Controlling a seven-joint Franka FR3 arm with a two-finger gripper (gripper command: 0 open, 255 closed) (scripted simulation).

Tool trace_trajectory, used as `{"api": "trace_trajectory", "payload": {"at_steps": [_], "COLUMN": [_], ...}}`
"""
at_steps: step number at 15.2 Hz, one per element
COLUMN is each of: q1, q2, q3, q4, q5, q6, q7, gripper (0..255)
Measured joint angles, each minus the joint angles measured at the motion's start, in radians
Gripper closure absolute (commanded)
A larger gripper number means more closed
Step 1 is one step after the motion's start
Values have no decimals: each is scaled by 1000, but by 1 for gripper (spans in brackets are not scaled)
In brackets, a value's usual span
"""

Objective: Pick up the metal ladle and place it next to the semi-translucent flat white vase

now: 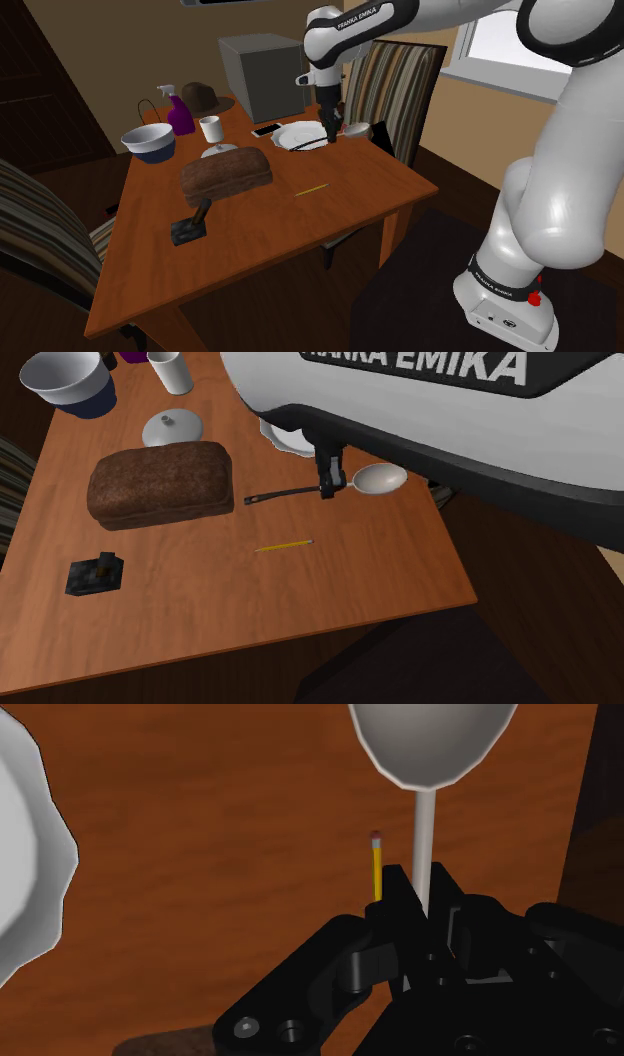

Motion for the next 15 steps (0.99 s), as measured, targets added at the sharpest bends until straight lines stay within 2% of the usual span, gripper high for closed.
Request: {"api": "trace_trajectory", "payload": {"at_steps": [9, 15], "q1": [13, -16], "q2": [327, 609], "q3": [43, 80], "q4": [426, 860], "q5": [109, 172], "q6": [-113, -265], "q7": [52, 114], "gripper": [255, 255]}}
